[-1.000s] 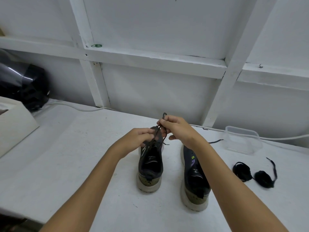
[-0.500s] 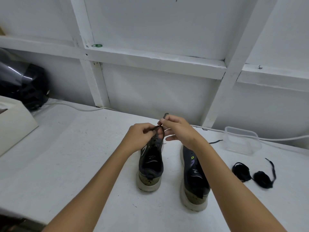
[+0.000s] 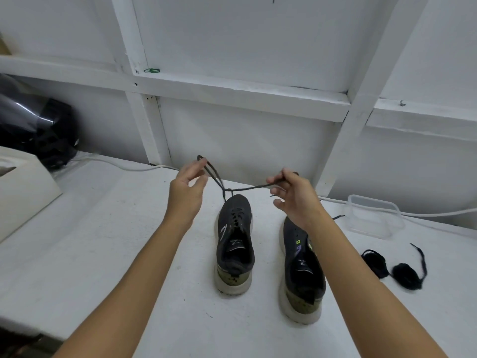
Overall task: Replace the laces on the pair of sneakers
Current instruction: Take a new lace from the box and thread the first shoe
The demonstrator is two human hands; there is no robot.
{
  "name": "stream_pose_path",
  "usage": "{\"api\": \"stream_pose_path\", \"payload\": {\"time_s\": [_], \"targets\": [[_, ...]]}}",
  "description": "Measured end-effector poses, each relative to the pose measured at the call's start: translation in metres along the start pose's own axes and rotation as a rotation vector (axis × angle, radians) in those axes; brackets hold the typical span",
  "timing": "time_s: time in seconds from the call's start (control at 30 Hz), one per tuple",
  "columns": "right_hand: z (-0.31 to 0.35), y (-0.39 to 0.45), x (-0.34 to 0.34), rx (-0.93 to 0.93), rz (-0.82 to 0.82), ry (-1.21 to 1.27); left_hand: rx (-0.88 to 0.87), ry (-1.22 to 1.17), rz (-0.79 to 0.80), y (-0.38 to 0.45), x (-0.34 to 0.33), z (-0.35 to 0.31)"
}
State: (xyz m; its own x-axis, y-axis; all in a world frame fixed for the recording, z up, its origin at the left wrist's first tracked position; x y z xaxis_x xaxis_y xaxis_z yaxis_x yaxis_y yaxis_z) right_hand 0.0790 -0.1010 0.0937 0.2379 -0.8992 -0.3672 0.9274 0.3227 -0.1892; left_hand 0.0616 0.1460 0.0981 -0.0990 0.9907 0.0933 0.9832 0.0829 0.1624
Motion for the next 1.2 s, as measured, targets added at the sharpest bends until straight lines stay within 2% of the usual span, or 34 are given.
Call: {"api": "stream_pose_path", "payload": {"time_s": [0.1,0.2,0.33,0.4,0.47,0.57,0.67,0.77,0.83,0.97,1.1,1.2], "targets": [[-0.007,-0.001,0.022,-0.120,-0.211,-0.180,-0.023,0.388,-0.126,-0.007,0.018,0.009],[-0.024,-0.003,0.036,-0.315,-0.302,-0.482,0.140,0.592,-0.141,-0.015,0.030,0.040],[-0.036,-0.006,0.047,-0.598,-0.208,-1.312,0.508,0.844,0.094,-0.025,0.039,0.085],[-0.035,-0.011,0.045,-0.651,-0.223,-1.483,0.642,0.988,0.249,-0.033,0.041,0.092],[-0.027,-0.013,0.036,-0.592,-0.266,-1.554,0.624,1.025,0.352,-0.035,0.037,0.091],[-0.024,-0.005,0.015,-0.402,-0.266,-1.564,0.419,0.878,0.338,-0.031,0.023,0.079],[-0.035,0.008,-0.012,-0.189,-0.046,-1.303,0.259,0.724,0.386,-0.025,-0.001,0.068],[-0.055,0.016,-0.028,-0.196,0.138,-1.245,0.227,0.670,0.454,-0.024,-0.022,0.066],[-0.063,0.018,-0.033,-0.172,0.169,-1.293,0.226,0.661,0.452,-0.025,-0.029,0.067],[-0.065,0.018,-0.030,-0.094,0.137,-1.313,0.151,0.645,0.429,-0.026,-0.030,0.061],[-0.053,0.014,-0.013,-0.139,0.099,-1.299,0.132,0.615,0.420,-0.026,-0.012,0.055],[-0.039,0.005,0.003,-0.207,0.103,-1.447,0.160,0.654,0.448,-0.026,0.010,0.057]]}}
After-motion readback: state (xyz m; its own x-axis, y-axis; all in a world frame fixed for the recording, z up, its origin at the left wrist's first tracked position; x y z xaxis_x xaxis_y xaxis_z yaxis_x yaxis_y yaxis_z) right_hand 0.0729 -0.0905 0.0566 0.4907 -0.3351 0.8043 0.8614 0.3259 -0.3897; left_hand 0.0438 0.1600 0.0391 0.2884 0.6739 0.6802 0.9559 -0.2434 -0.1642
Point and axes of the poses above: each hand's wrist, its own y-axis towards the middle knuckle, its own x-axis out of the back of the hand, z = x × y, the point moved 5 cm from there along y, towards the middle knuckle, and after that the axes turned 13 degrees about z, right-handed, at the moved point
